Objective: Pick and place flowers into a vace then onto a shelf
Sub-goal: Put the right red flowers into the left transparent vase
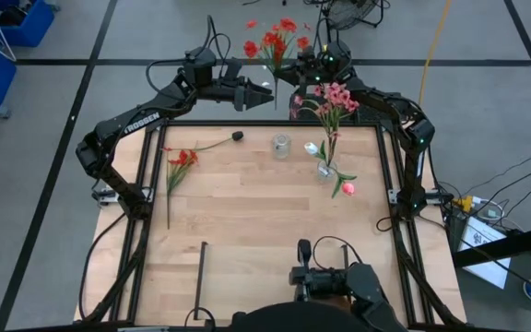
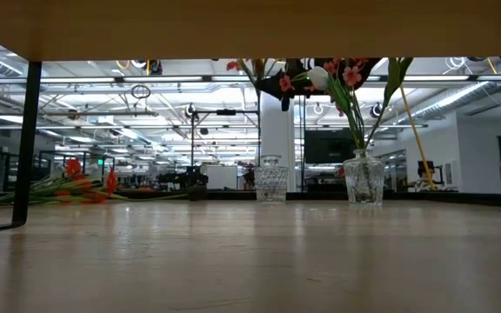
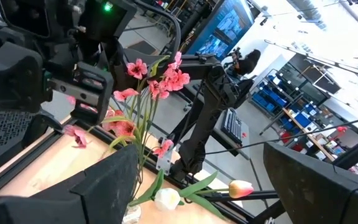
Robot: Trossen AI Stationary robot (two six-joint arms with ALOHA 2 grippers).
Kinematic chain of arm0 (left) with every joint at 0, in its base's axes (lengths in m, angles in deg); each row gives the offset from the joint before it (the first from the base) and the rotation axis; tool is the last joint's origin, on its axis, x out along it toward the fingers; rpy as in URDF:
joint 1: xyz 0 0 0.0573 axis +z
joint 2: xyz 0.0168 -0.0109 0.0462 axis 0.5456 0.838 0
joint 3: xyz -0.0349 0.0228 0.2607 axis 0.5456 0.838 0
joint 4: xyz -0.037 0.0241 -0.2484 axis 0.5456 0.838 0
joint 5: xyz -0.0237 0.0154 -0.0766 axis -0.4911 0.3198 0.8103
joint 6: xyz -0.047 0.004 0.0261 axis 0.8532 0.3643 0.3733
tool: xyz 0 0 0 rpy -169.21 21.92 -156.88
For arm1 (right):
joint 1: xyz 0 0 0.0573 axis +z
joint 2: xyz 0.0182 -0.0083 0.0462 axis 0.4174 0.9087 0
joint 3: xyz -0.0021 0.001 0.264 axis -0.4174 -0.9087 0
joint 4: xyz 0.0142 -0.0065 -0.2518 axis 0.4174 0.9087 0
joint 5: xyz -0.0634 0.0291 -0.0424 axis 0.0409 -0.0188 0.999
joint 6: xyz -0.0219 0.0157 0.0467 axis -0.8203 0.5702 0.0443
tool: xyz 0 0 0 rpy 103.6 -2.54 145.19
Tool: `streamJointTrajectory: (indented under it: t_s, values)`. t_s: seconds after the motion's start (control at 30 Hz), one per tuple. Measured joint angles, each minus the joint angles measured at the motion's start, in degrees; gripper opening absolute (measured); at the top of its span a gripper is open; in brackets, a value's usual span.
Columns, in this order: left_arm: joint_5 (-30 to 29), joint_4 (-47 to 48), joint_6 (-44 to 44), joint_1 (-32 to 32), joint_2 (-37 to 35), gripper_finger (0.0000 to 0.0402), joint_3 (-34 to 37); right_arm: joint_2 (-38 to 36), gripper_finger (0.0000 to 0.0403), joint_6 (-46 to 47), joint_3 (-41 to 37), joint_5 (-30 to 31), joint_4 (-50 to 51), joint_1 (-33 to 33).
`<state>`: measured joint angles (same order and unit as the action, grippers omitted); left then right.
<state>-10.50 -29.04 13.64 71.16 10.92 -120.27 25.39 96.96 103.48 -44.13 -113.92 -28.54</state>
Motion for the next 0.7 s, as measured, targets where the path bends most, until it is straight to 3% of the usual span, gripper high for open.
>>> streamJointTrajectory:
  t_s: [0.4, 0.7]
  values:
    - [0.0, 0.0, 0.0, 0.0, 0.0, 0.0351, 0.0, 0.0, 0.0, 2.5, 0.0, 0.4, -3.6, 0.0]
    - [0.0, 0.0, 0.0, 0.0, 0.0, 0.0351, 0.0, -0.3, 0.0, 14.1, 0.0, -1.4, -3.2, 0.4]
